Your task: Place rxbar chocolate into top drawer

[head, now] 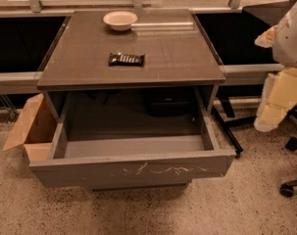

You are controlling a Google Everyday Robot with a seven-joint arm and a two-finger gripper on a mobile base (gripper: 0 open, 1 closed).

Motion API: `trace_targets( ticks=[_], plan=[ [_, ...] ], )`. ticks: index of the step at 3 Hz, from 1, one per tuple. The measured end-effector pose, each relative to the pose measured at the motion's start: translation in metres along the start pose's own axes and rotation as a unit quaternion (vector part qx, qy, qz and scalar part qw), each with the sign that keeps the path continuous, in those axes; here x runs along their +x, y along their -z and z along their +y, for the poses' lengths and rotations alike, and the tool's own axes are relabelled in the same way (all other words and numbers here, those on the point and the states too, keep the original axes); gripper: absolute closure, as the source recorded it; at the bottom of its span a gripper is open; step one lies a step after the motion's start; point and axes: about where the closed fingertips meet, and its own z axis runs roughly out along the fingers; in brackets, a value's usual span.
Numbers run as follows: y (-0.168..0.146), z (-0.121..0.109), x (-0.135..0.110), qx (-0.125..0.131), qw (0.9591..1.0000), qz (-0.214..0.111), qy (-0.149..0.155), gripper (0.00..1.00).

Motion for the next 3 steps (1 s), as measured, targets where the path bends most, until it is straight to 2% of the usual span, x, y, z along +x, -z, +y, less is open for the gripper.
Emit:
trace_targets(
  ticks=[1, 2, 3],
  plan=[
    [-0.016, -0.044, -0.018, 0.020, 0.9983, -0.055, -0.001, 0.00],
    [-0.033, -0.095, -0.041, 0.022, 0.9919, -0.125, 0.007, 0.00],
    [-0.052, -0.156, -0.086, 0.018, 0.9675, -0.252, 0.006, 0.00]
  ],
)
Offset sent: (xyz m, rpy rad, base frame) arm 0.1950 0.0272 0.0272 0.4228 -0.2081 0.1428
